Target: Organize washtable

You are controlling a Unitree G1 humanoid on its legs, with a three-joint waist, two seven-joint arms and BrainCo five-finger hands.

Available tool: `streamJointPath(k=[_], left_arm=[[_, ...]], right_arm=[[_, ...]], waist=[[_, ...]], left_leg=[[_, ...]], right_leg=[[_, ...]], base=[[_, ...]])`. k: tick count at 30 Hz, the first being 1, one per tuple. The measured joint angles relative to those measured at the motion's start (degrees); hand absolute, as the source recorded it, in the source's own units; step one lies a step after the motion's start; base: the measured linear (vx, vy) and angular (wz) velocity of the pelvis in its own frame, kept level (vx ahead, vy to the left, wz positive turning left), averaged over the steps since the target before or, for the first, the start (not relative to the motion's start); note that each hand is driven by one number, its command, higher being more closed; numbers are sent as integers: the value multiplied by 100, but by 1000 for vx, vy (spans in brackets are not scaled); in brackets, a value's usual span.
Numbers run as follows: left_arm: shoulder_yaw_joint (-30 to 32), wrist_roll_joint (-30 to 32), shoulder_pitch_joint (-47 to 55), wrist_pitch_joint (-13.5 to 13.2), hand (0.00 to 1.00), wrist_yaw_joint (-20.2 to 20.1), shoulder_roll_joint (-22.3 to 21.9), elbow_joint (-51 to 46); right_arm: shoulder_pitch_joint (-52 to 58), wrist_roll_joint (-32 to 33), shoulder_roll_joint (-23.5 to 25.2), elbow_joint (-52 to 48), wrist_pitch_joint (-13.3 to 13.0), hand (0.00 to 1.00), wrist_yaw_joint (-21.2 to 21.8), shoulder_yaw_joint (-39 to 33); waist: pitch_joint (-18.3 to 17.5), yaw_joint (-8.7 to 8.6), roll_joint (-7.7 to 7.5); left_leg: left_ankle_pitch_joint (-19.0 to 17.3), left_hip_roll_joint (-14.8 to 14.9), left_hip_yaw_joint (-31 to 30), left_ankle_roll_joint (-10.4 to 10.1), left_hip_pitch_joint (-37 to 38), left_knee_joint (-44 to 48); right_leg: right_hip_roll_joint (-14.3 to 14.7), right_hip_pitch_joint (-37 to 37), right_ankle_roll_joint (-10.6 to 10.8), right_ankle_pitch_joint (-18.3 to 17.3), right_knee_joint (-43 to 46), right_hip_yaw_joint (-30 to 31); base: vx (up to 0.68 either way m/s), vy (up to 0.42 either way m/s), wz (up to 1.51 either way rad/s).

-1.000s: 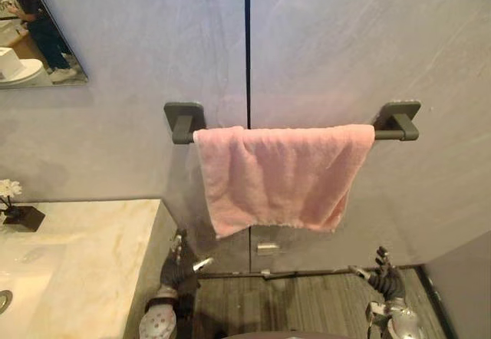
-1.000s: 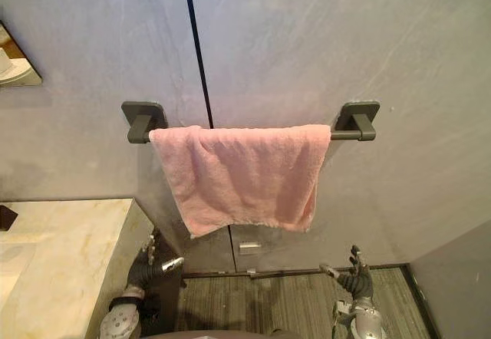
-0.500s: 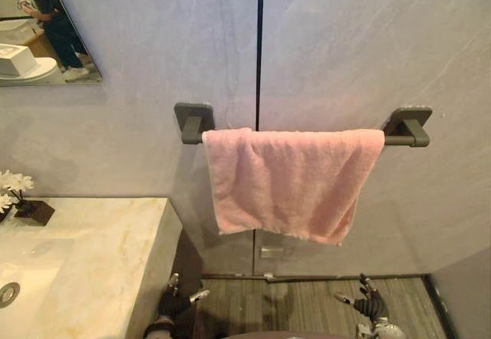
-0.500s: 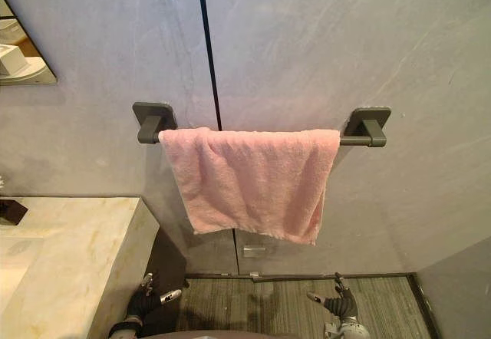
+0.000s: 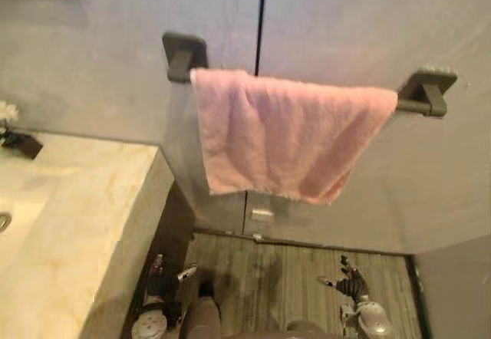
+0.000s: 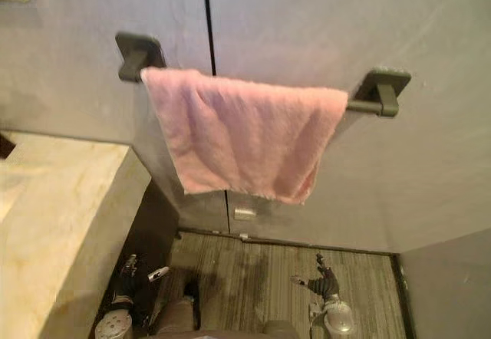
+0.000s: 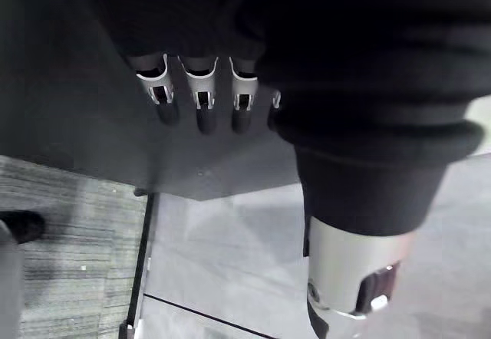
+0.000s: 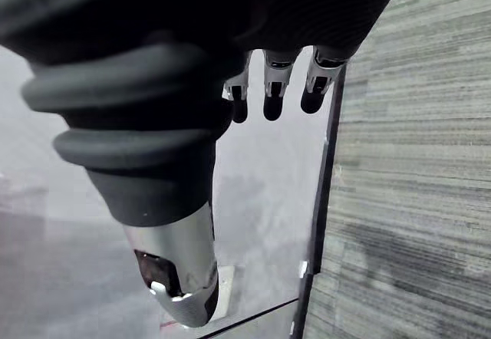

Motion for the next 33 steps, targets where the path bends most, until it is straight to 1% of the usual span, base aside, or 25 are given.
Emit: streamJointPath(k=[1,2,3,4,5,6,7,8,10,11,12,13,14,15,16,17,19,20,22,23,27,29,30,32,33], left_arm=[[-28,-20,-2,-3,0,-1,-53,-19],[-188,-73,-21,-7,0,-4,-192,-62],[-212,-77,-23,-7,0,-4,-188,-61],[-404,-81,-73,-4,0,-19,-168,-73],[-434,-80,-77,-2,0,-20,-179,-100],[-491,-78,-68,-2,0,-21,-172,-134],[-490,-78,-73,-2,0,-21,-146,-143],[-489,-78,-51,-2,0,-21,-139,-153],[-494,-79,-11,-2,0,-23,-116,-266],[-494,-79,-14,-3,0,-23,-109,-287],[-495,-79,-26,-7,0,-26,-89,-267],[-525,-79,-109,-9,0,-29,-55,-206],[-555,-79,-183,-11,0,-28,-43,-170],[-690,-78,-362,-10,0,-29,-1,-76],[-806,-68,-460,-11,0,-31,13,-63],[-848,-68,-500,-11,0,-31,24,-50],[-903,-7,-576,-7,0,-41,174,101],[-900,38,-536,30,0,-42,272,166],[-832,44,-370,60,0,-43,388,176],[-701,44,-214,75,0,-43,407,193],[-371,40,-181,91,0,-31,408,591],[-261,35,-177,90,0,-27,406,687],[-190,31,-188,89,0,-18,407,770],[-129,18,-188,89,0,-5,406,790],[-116,-49,-188,86,0,6,394,789]], right_arm=[[-32,5,-30,3,-4,0,-31,2],[-195,4,-155,110,-9,0,-39,4],[-201,5,-161,125,-8,0,-40,1],[-213,3,-216,237,-1,0,-50,-40],[-208,3,-182,286,4,0,-56,-83],[-180,3,-167,372,9,0,-89,-127],[-171,3,-186,399,18,0,-119,-188],[-163,4,-188,396,17,0,-132,-186],[-64,6,-205,391,16,0,-138,-191],[-33,6,-203,394,17,0,-135,-189],[21,10,-185,395,18,0,-132,-202],[28,27,-175,396,16,0,-140,-241],[24,58,-177,394,11,0,-145,-256],[-21,88,-177,428,9,0,-145,-340],[-82,127,-180,496,8,0,-147,-440],[-145,148,-167,535,8,0,-147,-479],[-396,231,-70,756,0,0,-147,-483],[-461,232,11,804,-1,0,-148,-499],[-482,228,89,831,-3,0,-147,-497],[-471,223,97,832,2,0,-145,-492],[-466,209,112,836,24,0,-137,-450],[-426,182,122,839,33,0,-137,-429],[-398,154,126,839,35,0,-139,-366],[-390,90,145,839,36,0,-140,-220],[-387,45,170,839,36,0,-143,-196]], waist=[[17,37,58],[167,-17,365],[179,-31,379],[287,-206,352],[295,-189,360],[359,-155,268],[405,-157,157],[395,-156,141],[318,-184,198],[303,-212,208],[213,-319,260],[122,-476,295],[92,-538,326],[59,-648,377],[-21,-700,509],[-31,-737,535],[-50,-694,483],[-74,-638,422],[-100,-605,394],[-102,-594,416],[-134,-576,510],[-130,-492,500],[-115,-474,454],[-81,-452,345],[-83,-443,292]], left_leg=[[109,45,-42,-26,-61,-33],[834,221,-202,-66,-180,-450],[934,224,-206,-63,-166,-525],[1644,172,-86,-92,12,-1259],[1532,171,12,-137,56,-1116],[863,63,107,-130,5,-386],[241,-120,100,158,-128,652],[52,-142,123,242,-126,926],[-860,82,550,319,291,1841],[-996,131,639,324,461,1890],[-1126,235,780,341,908,1707],[-1126,336,895,313,1333,1220],[-1088,377,947,260,1499,958],[-779,406,1052,41,1942,124],[-365,367,1022,-293,2369,-849],[-330,357,1015,-352,2447,-1148],[-341,335,1021,-355,2469,-1490],[-342,276,1036,-353,2486,-1506],[-353,99,1082,-335,2579,-1485],[-424,-24,1174,-215,2611,-1451],[-532,-220,1175,-49,2492,-1468],[-565,-243,1152,0,2405,-1475],[-567,-260,1039,3,2333,-1477],[-526,-337,727,56,2089,-1422],[-447,-400,442,115,1833,-1356]], right_leg=[[67,35,-79,-45,-161,-85],[436,238,-307,-32,-664,-379],[462,253,-336,-15,-686,-406],[501,246,-634,146,-785,-889],[501,245,-748,157,-775,-1002],[441,173,-855,176,-722,-1197],[303,71,-935,185,-655,-1355],[260,21,-962,230,-664,-1414],[225,-68,-1019,525,-931,-1790],[224,-46,-1013,577,-1007,-1878],[200,-22,-1030,697,-1094,-2166],[123,-152,-1021,713,-1041,-2521],[87,-211,-1009,721,-1002,-2679],[16,-316,-957,752,-971,-3007],[21,-392,-853,824,-1015,-3252],[39,-414,-837,880,-1051,-3341],[65,-390,-800,1130,-1235,-3429],[37,-323,-773,1290,-1368,-3401],[-80,-129,-646,1564,-1631,-3299],[-172,-39,-494,1694,-1790,-3208],[-289,-23,-371,2059,-2149,-3180],[-302,-23,-327,2126,-2210,-3217],[-328,-24,-321,2161,-2224,-3357],[-398,-25,-307,2158,-2226,-3718],[-479,-29,-277,2099,-2226,-4085]], base=[[-423,-307,50],[-423,-307,56],[-534,-317,130],[-344,-184,97],[-403,-231,122],[-349,-183,77],[-285,-134,69],[-407,-127,57],[-296,-54,61],[-182,-12,97],[-118,21,132],[-105,37,149],[-111,90,169],[-138,144,157],[-142,178,144],[-196,272,104],[-164,232,51],[-103,149,13],[-158,221,2],[-175,214,-4],[-168,136,1],[-180,68,18],[-230,39,50],[-202,9,88],[-168,-20,146]])
